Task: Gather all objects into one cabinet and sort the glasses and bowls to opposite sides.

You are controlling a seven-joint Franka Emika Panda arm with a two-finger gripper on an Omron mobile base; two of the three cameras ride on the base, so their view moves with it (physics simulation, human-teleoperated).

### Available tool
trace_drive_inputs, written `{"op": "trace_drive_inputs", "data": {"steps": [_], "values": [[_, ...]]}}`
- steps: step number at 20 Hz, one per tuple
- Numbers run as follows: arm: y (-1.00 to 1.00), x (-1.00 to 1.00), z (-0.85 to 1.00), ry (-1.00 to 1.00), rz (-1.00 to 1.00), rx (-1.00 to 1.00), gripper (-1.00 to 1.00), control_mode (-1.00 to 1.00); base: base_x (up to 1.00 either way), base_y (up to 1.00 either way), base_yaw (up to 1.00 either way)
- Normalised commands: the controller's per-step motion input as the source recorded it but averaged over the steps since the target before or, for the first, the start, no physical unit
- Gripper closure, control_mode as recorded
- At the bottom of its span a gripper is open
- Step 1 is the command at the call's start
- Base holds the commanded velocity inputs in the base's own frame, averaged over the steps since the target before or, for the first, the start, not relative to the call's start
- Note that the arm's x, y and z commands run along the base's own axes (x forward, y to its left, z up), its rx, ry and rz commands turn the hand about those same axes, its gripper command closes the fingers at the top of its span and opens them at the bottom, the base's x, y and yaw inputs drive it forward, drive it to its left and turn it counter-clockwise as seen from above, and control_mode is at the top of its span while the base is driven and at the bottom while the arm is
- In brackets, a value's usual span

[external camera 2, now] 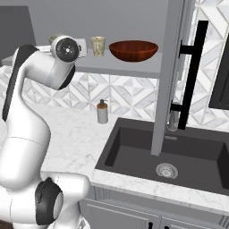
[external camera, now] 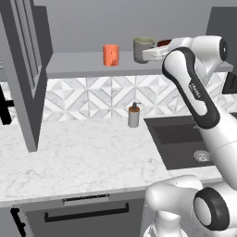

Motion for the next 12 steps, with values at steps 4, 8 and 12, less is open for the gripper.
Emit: {"op": "trace_drive_inputs", "data": {"steps": [4, 8, 12], "values": [[0.68, -0.08, 0.0, 0.0, 0.0, 0.0, 1.0, -1.0, 0.0, 0.0, 0.0], [0.21, -0.02, 0.0, 0.02, 0.0, 0.0, 1.0, -1.0, 0.0, 0.0, 0.0], [0.03, -0.08, 0.0, 0.02, -0.01, 0.05, 1.0, -1.0, 0.0, 0.0, 0.0]]}}
